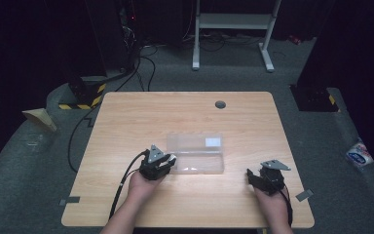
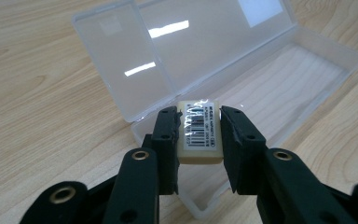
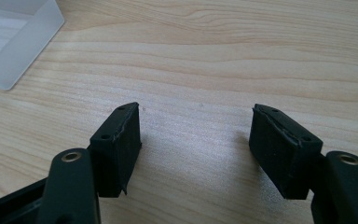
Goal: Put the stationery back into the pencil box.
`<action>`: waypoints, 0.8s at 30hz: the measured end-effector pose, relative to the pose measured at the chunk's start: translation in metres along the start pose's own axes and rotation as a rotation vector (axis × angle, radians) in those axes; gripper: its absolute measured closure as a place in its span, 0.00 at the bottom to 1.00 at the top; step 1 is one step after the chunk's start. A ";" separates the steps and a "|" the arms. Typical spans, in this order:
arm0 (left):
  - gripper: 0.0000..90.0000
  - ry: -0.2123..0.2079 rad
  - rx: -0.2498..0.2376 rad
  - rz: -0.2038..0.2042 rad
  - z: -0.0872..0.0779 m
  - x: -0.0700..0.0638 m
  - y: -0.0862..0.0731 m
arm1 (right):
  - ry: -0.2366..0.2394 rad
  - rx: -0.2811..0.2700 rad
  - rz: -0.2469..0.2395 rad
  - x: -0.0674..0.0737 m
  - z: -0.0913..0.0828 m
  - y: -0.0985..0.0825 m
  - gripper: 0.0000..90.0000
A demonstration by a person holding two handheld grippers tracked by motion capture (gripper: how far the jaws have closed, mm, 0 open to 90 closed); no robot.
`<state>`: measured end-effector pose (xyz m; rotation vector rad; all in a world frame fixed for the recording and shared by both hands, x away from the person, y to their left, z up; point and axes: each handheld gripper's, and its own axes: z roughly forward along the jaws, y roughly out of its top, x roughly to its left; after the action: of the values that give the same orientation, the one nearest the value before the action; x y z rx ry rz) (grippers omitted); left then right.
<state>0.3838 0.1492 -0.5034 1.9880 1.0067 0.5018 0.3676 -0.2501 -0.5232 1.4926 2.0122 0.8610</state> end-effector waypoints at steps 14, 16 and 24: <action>0.75 0.026 0.038 0.039 0.005 -0.003 0.001 | -0.001 0.000 -0.001 0.000 0.000 0.000 0.37; 0.75 0.035 0.050 0.047 0.006 -0.003 0.001 | -0.001 0.000 -0.001 0.000 0.000 0.000 0.37; 0.75 0.039 0.048 0.022 0.009 0.001 -0.002 | -0.001 0.000 -0.001 0.000 0.000 0.000 0.37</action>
<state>0.3892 0.1459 -0.5099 2.0413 1.0309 0.5350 0.3676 -0.2501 -0.5232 1.4920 2.0124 0.8599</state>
